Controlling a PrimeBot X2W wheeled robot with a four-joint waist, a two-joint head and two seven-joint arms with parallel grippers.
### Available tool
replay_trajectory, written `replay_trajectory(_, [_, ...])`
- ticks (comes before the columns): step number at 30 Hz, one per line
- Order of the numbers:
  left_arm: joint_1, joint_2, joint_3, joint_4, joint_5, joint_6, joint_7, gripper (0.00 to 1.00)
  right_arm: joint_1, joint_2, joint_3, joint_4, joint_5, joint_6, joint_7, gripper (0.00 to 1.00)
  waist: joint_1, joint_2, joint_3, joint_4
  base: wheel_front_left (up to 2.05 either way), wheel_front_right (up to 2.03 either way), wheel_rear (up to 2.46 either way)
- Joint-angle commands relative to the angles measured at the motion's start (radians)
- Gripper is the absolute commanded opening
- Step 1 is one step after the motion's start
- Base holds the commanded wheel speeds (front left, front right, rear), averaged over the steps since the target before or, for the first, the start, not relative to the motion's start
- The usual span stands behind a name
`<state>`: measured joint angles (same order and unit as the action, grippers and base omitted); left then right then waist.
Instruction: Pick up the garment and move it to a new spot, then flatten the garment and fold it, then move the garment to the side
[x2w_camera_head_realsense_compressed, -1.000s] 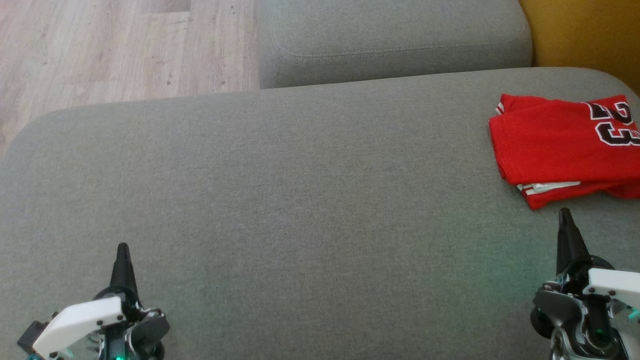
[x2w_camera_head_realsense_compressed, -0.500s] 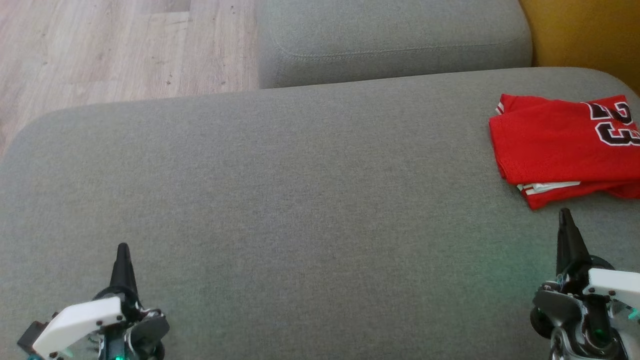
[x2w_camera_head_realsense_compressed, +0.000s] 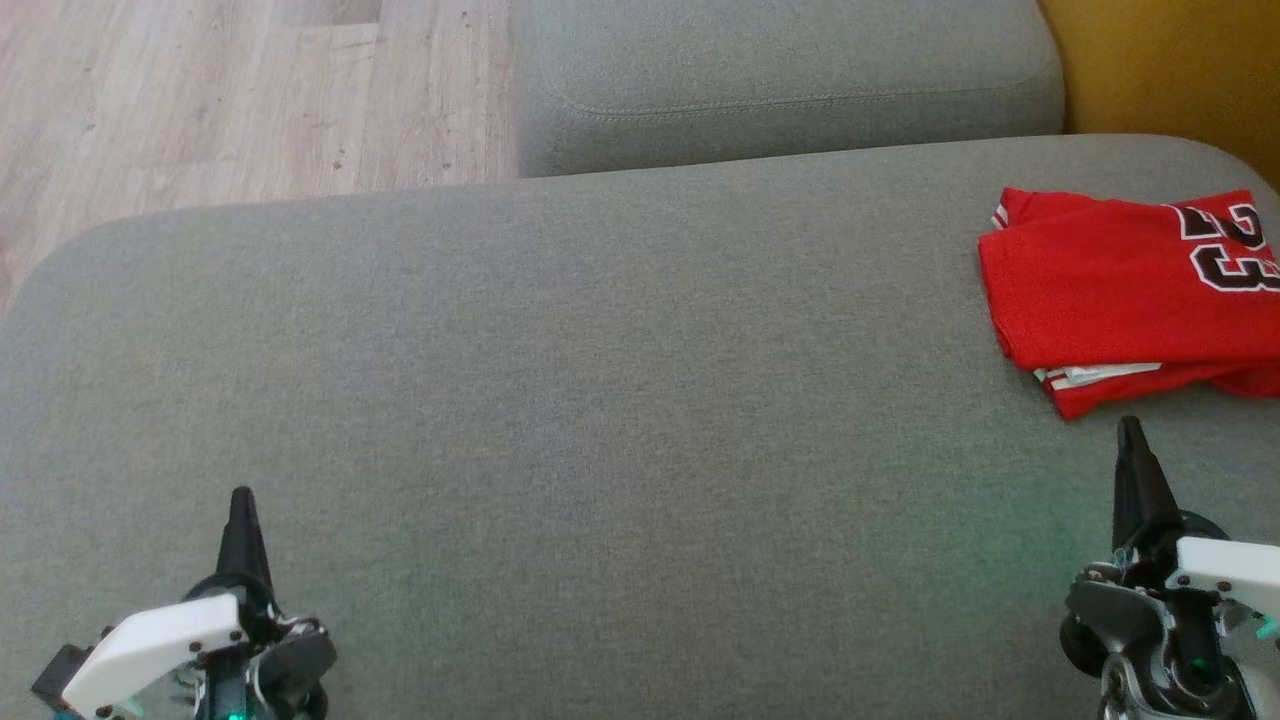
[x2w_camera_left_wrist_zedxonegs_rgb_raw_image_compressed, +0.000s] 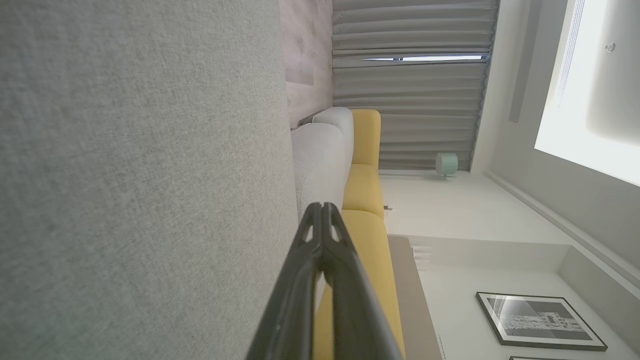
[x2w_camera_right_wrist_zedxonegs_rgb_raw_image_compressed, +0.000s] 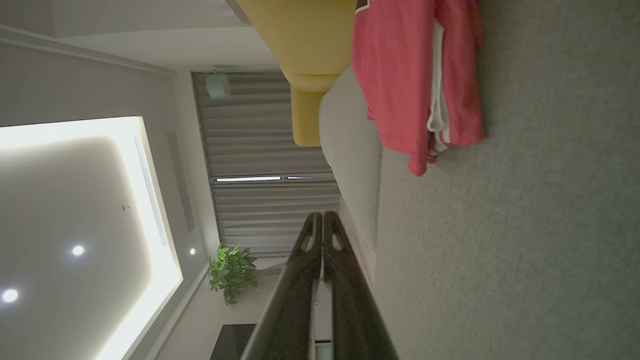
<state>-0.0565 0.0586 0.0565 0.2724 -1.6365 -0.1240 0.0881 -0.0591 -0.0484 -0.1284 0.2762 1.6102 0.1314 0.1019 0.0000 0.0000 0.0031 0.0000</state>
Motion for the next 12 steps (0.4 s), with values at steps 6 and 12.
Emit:
replay_trajectory(6, [-0.05, 0.007, 0.036, -0.028, 0.01, -0.007, 0.008, 0.0, -0.048, -0.005, 0.019, -0.032, 0.002, -0.001, 0.008, 0.0, 0.0, 0.0, 0.0, 0.0, 0.0, 0.0, 0.0])
replay_trajectory(12, [-0.05, 0.006, 0.037, -0.028, 0.011, -0.007, 0.009, 0.0, -0.048, -0.005, 0.018, -0.032, 0.001, -0.001, 0.008, 0.0, 0.0, 0.0, 0.0, 0.0, 0.0, 0.0, 0.0])
